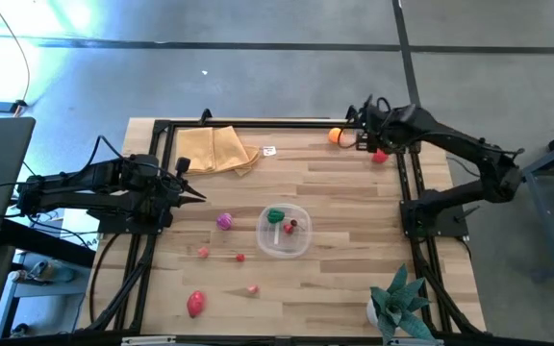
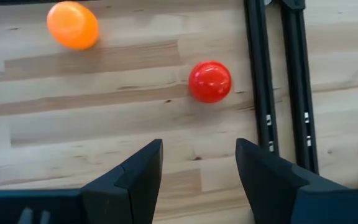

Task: Pick and placing Produce into tupperware
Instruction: Put the red tomato into the transparent bin

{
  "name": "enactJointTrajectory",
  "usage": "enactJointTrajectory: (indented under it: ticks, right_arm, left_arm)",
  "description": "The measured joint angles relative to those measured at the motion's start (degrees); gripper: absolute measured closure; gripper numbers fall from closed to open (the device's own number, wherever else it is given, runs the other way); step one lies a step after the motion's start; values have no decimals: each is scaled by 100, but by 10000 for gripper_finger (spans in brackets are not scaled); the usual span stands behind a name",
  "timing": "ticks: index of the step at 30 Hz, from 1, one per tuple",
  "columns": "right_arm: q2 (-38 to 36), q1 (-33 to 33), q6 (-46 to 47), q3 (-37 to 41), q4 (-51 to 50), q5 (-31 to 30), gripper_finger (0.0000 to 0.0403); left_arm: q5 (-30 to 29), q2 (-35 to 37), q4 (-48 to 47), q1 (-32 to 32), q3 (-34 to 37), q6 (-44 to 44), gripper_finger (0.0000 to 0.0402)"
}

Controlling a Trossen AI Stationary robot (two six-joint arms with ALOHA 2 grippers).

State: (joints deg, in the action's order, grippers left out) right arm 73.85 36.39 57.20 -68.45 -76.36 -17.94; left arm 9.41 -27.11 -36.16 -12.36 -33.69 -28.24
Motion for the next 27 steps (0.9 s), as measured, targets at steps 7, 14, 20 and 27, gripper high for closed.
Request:
enactJointTrajectory:
  ticks: [7, 14, 20, 27]
  right_arm:
    - [-655, 822, -566, 975, 794, 673, 209]
    - [-1247, 1605, -604, 2467, 2172, 1757, 208]
    - [-1257, 2080, -1057, 3095, 2896, 2005, 208]
    - [-1255, 2287, -558, 3460, 3475, 1858, 197]
  left_arm:
    - [0, -1, 0, 0, 0, 1, 378]
    - [1, -1, 0, 0, 0, 1, 378]
    - [1, -2, 0, 0, 0, 1, 378]
    - [0, -2, 0, 0, 0, -1, 378]
